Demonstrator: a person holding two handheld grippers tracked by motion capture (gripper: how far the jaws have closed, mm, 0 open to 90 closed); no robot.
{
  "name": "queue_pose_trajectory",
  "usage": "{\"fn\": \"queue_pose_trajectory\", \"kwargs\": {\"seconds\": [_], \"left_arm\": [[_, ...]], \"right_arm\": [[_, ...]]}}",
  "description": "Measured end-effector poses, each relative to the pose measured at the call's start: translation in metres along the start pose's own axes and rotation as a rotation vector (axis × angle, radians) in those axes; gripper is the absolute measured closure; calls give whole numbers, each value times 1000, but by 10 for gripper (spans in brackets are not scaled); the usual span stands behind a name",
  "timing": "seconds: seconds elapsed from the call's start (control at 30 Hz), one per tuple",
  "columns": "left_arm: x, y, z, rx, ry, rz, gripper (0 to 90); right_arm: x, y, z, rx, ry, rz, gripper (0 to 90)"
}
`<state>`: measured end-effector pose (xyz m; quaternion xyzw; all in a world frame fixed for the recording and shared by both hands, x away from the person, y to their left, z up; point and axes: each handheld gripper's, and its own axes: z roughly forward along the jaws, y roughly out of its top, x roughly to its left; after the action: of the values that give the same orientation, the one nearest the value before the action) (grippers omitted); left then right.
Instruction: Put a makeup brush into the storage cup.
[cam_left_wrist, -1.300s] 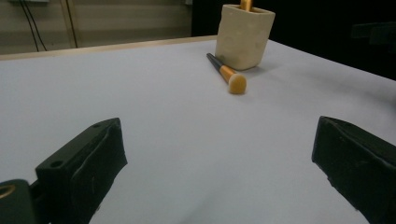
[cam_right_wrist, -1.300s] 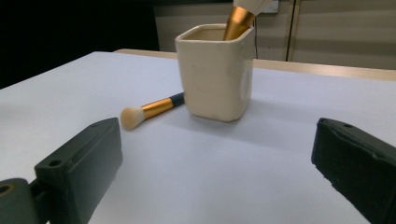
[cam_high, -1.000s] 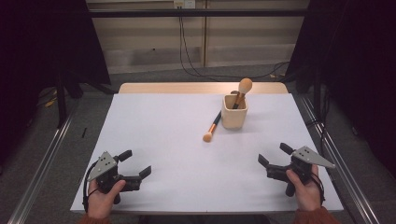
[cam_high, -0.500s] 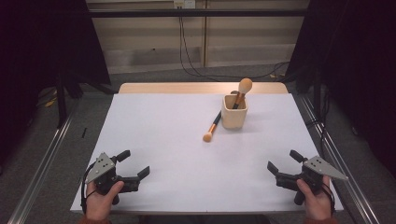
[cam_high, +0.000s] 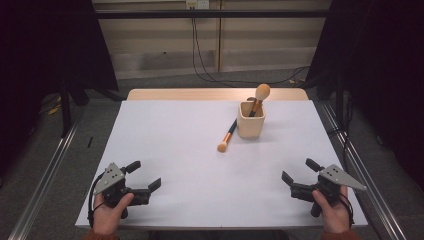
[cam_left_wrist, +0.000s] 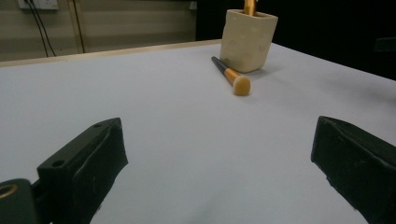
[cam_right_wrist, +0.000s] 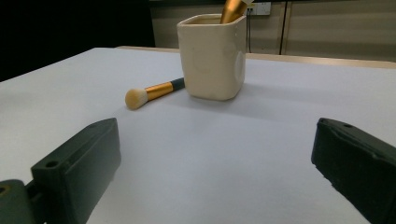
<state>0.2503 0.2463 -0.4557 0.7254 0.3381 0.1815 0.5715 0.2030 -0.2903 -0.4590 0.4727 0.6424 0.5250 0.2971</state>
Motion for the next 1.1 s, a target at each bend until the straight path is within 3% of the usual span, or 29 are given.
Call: {"fn": "queue_pose_trajectory", "kwargs": {"seconds": [0.27, 0.63, 1.1], "left_arm": [[-1, -1, -2, 6, 4, 4, 31], [1, -2, -3, 10, 6, 2, 31], [-2, 0, -1, 14, 7, 9, 31]], "right_arm": [[5, 5, 12, 8, 32, -27, 10], [11, 20, 39, 24, 63, -29, 13], [14, 46, 76, -11, 80, -29, 7]]}}
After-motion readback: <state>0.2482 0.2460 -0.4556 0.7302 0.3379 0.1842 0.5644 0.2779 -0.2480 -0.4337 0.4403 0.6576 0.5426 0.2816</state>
